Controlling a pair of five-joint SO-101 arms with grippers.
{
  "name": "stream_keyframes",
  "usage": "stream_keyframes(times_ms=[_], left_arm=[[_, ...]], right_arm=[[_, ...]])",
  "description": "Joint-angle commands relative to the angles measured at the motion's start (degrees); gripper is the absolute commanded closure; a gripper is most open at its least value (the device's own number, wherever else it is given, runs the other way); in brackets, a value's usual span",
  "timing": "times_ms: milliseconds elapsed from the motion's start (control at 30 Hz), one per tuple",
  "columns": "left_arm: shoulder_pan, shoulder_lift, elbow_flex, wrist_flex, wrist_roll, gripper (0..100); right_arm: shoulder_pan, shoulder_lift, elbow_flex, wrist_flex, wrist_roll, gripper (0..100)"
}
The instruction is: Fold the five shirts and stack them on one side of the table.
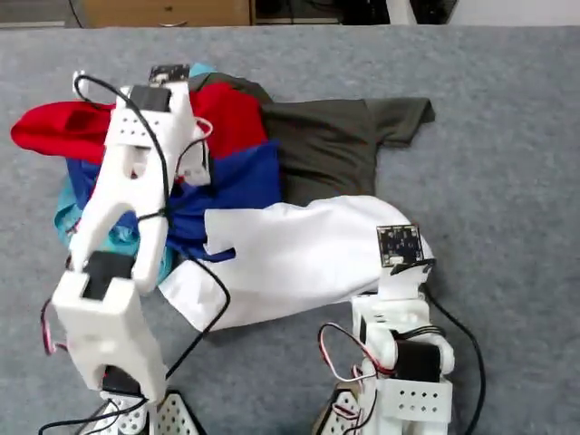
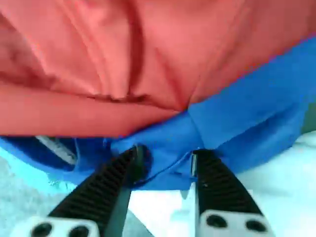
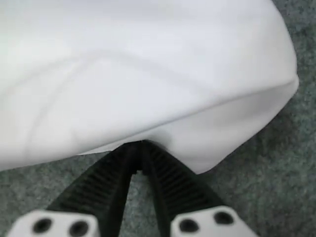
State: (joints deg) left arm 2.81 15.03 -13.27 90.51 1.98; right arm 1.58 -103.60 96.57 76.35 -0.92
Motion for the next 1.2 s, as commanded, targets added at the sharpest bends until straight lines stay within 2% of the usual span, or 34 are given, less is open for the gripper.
stream_keyframes(times_ms=[0,200,367,500,700,833,1000,1167], left_arm=[[-2.3,-10.9,9.2,-5.6,-0.4,83],[-7.2,-23.1,19.8,-11.4,-0.7,83],[-9.9,-26.4,23.5,-13.5,-0.7,83],[-9.5,-27.0,23.0,-13.8,-0.7,83],[-9.2,-26.7,13.2,-13.9,-0.4,83],[-6.2,-24.0,9.9,-20.7,0.3,77],[-1.9,-20.3,1.8,-23.8,8.1,73],[7.3,-7.9,-3.5,-26.5,9.0,72]], right_arm=[[-0.7,-6.1,0.1,-0.6,0.4,99.5],[-0.7,-6.1,0.1,-0.6,0.4,99.5],[-0.7,-6.1,0.1,-0.6,0.4,99.5],[-0.7,-6.1,0.1,-0.6,0.4,99.5],[-0.7,-6.1,0.1,-0.6,0.4,99.5],[-0.7,-6.1,0.1,-0.6,0.4,99.5],[-0.7,-6.1,0.1,-0.6,0.4,99.5],[-0.7,-6.1,0.1,-0.6,0.4,99.5]])
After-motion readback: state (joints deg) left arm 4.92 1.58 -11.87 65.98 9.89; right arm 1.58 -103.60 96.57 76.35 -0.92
